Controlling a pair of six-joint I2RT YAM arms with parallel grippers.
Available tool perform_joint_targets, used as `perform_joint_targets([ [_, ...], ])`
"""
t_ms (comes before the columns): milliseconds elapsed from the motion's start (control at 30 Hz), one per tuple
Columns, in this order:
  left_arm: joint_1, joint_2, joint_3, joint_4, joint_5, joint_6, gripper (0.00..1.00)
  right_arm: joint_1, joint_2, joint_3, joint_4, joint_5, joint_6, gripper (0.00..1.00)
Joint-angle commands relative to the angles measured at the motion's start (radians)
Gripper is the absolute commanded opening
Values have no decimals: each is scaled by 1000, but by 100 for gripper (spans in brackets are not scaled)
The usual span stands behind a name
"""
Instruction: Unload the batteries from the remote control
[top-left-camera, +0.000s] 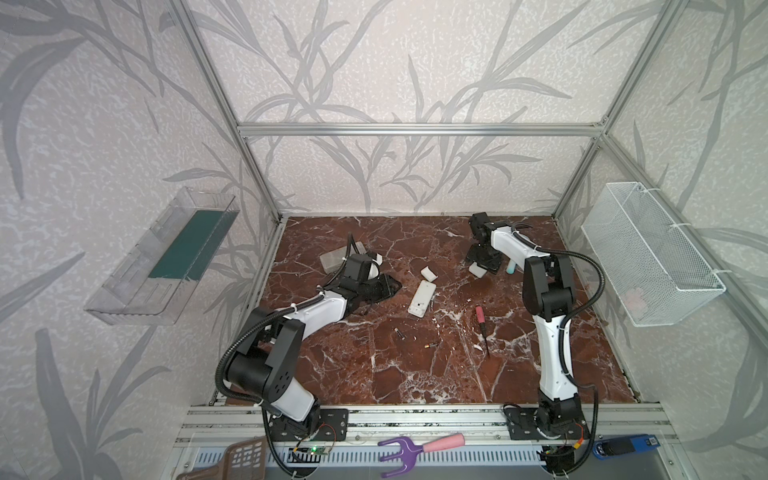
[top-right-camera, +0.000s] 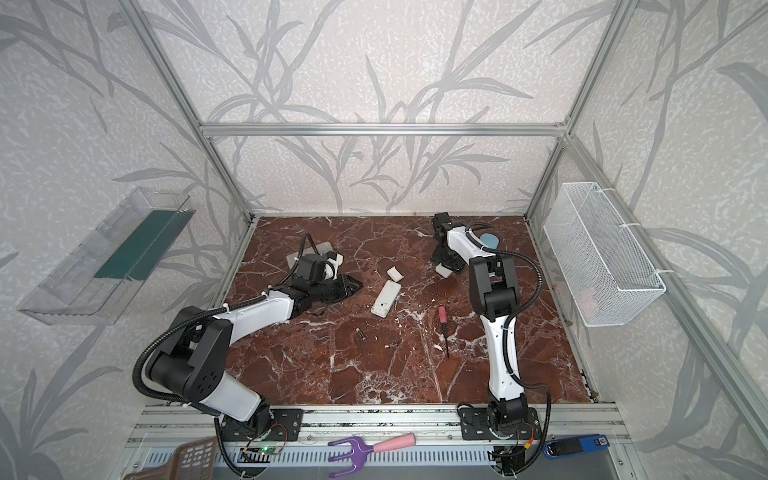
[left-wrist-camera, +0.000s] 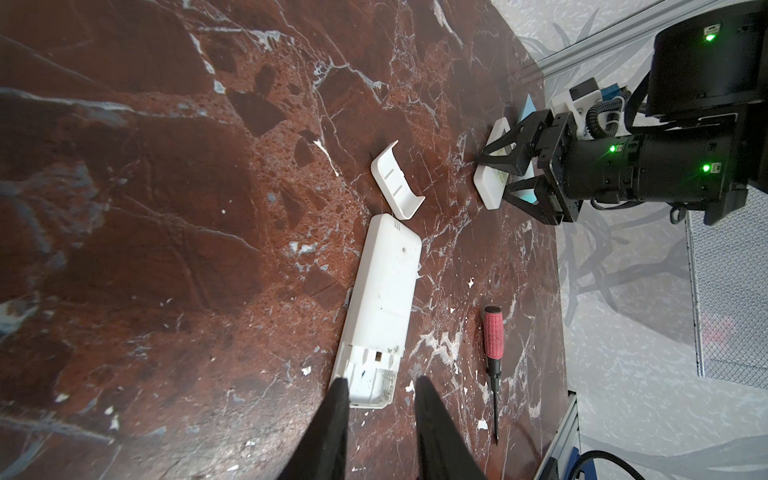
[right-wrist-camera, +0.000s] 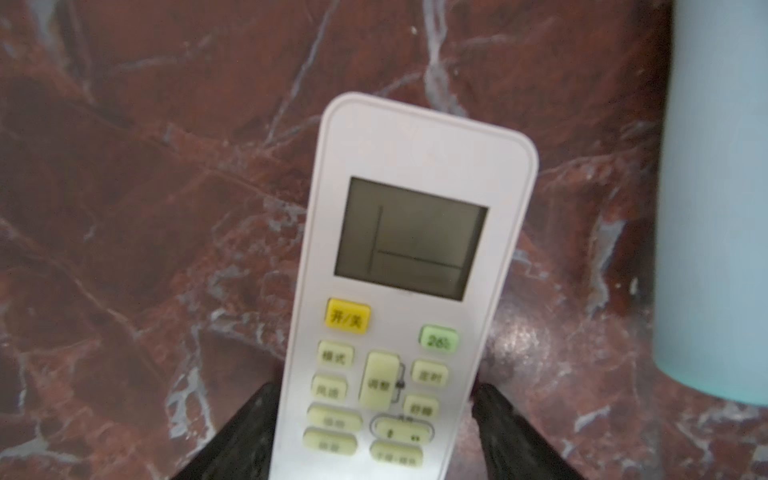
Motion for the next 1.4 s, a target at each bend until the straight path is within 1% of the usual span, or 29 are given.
perform_joint_targets([
  [0,7,-7,-13,33,8,-1,30,-5,29,44,-43,5,2,75],
  [133,11,-6,-13,30,12,0,30,-4,43,47,-54,0,-21,72],
  [267,14,-4,-18,35,13,-2,28,0,34,25,-31,-18,-54,66],
  [433,18,-8,-28,33,24,-8,27,4,-15,-32,22,-35,-101,57],
  [500,18,-21,-36,26,21,-6,26,11,-41,-69,48,-51,-123,55],
  [600,20,-51,-45,-8,10,11,26,26,-94,-149,101,-79,-145,48],
  [633,21,-62,-48,-22,5,21,26,32,-112,-179,120,-86,-182,46],
  [700,23,-91,-48,-61,-6,37,26,45,-148,-238,158,-104,-212,43],
  [933,37,-217,-63,-167,-54,78,26,102,-253,-352,228,-143,-295,42],
  [1100,53,-307,-102,-136,-83,47,27,160,-345,-423,280,-173,-348,42],
  [1233,59,-324,-77,-133,-85,47,27,211,-428,-480,333,-211,-393,42],
  [1367,60,-311,-19,-120,-72,54,30,255,-506,-522,386,-261,-435,41],
])
